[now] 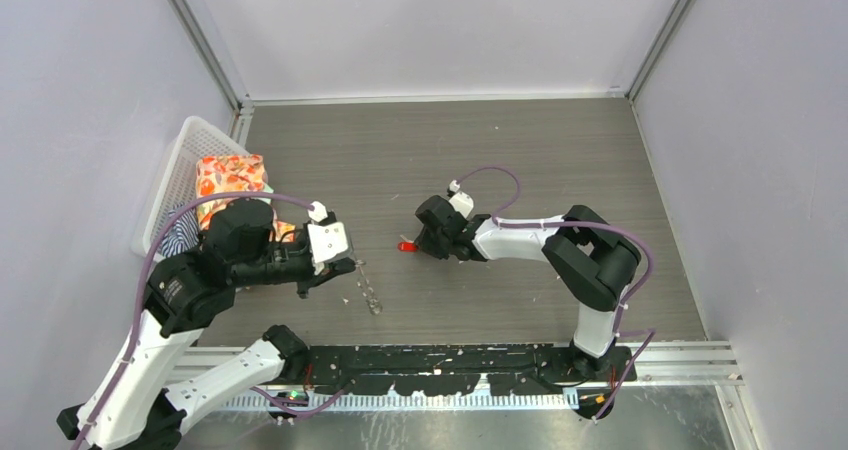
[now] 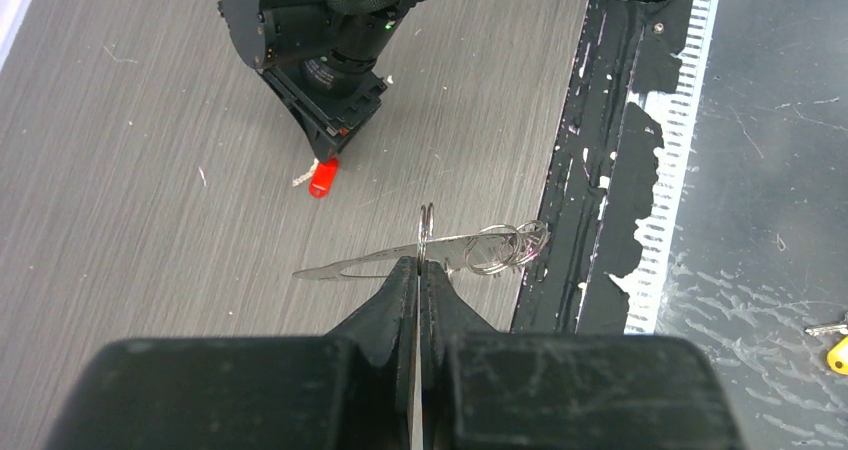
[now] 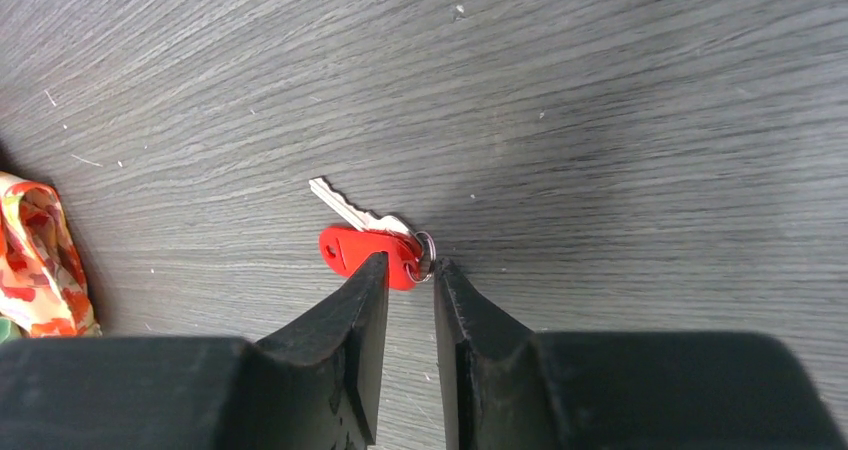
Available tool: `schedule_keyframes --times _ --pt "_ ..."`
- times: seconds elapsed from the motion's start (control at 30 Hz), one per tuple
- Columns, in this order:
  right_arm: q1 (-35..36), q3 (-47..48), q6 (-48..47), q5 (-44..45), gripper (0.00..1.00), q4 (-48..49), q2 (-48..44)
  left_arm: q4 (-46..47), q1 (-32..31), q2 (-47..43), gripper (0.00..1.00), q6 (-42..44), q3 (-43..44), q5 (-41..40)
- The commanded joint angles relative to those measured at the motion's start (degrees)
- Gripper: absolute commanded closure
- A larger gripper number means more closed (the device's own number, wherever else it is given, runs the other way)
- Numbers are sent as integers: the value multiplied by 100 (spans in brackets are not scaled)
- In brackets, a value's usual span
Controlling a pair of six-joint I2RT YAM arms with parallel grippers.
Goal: Put the keys on the keyring
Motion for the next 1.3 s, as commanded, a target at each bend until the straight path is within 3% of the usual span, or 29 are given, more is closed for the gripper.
schedule_keyframes --times 0.0,0.63,0.87,1.07,1.27 --pt "-8 87 110 376 72 21 52 322 6 -63 100 6 229 4" --pt "-46 -32 -746 376 99 841 -98 198 6 -47 100 14 271 -50" --pt "144 -1103 -3429 -745 99 2213 -1898 202 6 130 100 -249 -17 -469" --pt "603 -1336 -4816 -1770 99 993 -3783 433 11 219 100 -215 -322 -680" --pt "927 -777 -5100 -2104 99 -51 -4529 767 6 157 100 -51 -646 -879"
